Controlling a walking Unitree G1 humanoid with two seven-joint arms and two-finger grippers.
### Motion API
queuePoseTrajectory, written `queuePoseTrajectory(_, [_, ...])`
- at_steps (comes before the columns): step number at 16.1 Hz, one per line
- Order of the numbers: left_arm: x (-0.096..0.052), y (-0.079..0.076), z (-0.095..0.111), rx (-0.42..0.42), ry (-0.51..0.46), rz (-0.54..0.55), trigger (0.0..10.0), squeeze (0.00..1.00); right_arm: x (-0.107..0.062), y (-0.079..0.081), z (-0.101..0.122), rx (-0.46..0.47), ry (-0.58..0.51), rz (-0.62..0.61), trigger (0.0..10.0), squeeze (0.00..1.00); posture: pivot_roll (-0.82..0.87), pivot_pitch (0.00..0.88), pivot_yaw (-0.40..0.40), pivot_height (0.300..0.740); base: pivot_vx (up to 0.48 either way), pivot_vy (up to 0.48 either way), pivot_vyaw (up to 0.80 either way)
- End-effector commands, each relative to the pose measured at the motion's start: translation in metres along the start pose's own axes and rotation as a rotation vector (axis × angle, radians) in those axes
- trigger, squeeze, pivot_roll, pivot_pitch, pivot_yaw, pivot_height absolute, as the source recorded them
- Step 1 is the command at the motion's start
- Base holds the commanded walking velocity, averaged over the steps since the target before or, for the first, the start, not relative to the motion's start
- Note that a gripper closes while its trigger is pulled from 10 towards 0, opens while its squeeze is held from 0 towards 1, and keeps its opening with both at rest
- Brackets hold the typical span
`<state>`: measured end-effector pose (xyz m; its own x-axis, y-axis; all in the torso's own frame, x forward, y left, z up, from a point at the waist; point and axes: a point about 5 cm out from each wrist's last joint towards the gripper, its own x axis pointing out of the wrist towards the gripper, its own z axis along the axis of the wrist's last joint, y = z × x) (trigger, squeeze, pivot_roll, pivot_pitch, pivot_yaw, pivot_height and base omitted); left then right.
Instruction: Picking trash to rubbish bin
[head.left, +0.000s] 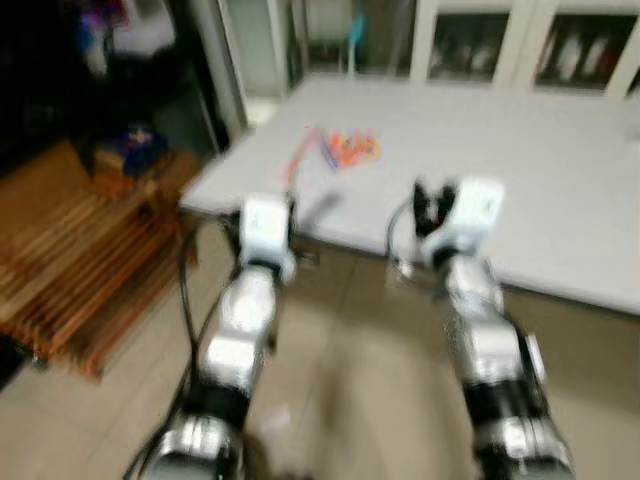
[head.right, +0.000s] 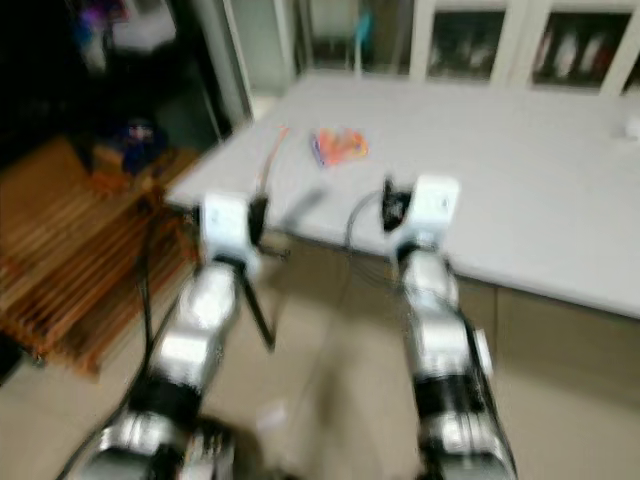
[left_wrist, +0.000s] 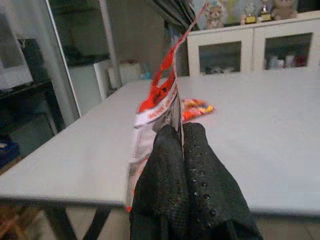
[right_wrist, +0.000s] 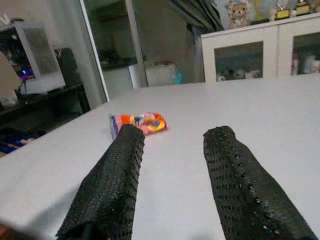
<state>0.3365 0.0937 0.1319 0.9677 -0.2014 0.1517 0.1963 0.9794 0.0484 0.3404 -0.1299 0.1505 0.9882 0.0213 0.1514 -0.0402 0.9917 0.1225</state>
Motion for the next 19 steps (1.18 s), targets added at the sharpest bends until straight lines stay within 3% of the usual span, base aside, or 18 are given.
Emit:
queuePoseTrajectory(1, [0.0, 0.0046, 0.0011, 0.006, -0.001, 0.016, 10.0, 0.0, 0.0015, 0.0058, 0.0028, -0.005, -0.009, 0.024, 10.0, 0.0, -0.03, 0.0, 0.12, 0.74, -0.255, 0.0, 0.0])
queuePoseTrajectory(15, [0.0012, 0.0054, 0.0017, 0.0, 0.003, 0.019, 10.0, 0.0, 0.0032, 0.0043, 0.0037, -0.009, -0.005, 0.024, 10.0, 0.0, -0.02, 0.0, 0.113, 0.74, -0.257, 0.0, 0.0])
queuePoseTrajectory(19, [0.0013, 0.0057, -0.0021, 0.014, 0.03, 0.022, 10.0, 0.0, 0.0029, 0.0038, 0.0035, -0.008, -0.001, 0.022, 10.0, 0.0, -0.02, 0.0, 0.114, 0.74, 0.0, 0.0, 0.0])
